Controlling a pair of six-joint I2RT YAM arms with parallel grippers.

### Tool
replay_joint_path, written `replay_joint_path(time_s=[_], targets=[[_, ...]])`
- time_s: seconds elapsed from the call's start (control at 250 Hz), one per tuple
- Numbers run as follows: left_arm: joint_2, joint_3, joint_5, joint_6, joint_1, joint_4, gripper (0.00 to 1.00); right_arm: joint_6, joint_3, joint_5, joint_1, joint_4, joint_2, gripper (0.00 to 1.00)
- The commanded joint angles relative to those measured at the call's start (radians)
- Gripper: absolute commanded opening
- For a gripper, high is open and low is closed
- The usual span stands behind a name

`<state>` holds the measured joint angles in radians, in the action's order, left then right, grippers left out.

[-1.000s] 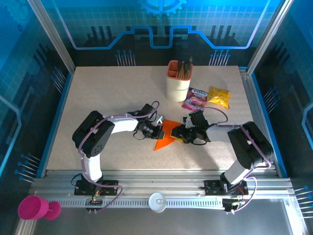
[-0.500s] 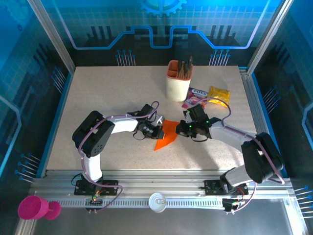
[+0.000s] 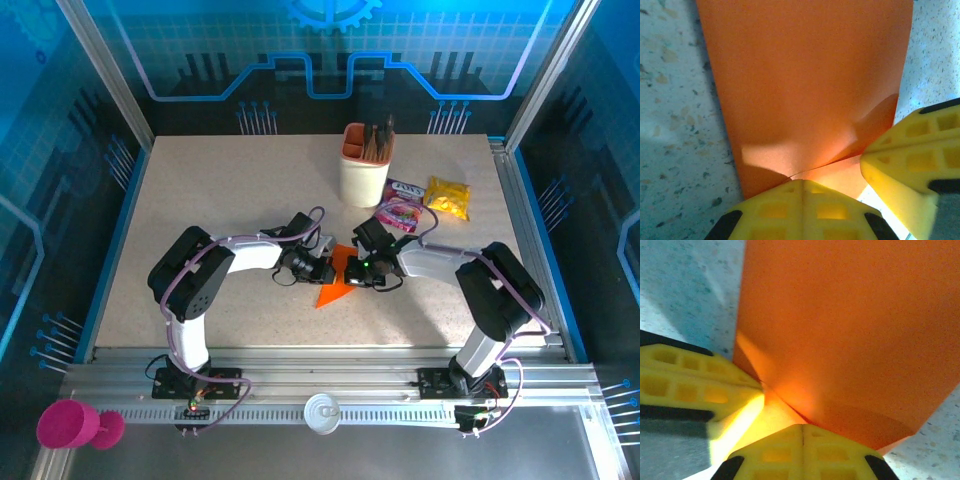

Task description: Fold a paper plane with a square sheet of paper (pick it up from the middle)

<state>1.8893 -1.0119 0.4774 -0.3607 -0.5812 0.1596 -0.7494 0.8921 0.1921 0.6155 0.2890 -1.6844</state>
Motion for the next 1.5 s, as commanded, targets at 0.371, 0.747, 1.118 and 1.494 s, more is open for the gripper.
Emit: replay_joint_path(time_s=[0.371,0.747,1.118,1.494], targets=[[0.01,0.004,0.013,0.008,0.008,0.026,0.0,0.025,-0.062,-0.075,0.004,0.058,0.033,0.0],[0.011,0.0,0.008,0.011,0.007,0.031,0.0,0.032,-0.123,-0.123,-0.011,0.096,0.099,0.0],[0.014,-0.001,0.008,0.01,0.007,0.031,0.0,0.039,-0.142,-0.071,-0.08,0.094,0.199,0.0],[0.021,-0.004,0.012,0.004,0.007,0.026,0.0,0.039,-0.029,0.015,-0.024,0.033,0.096,0.0]])
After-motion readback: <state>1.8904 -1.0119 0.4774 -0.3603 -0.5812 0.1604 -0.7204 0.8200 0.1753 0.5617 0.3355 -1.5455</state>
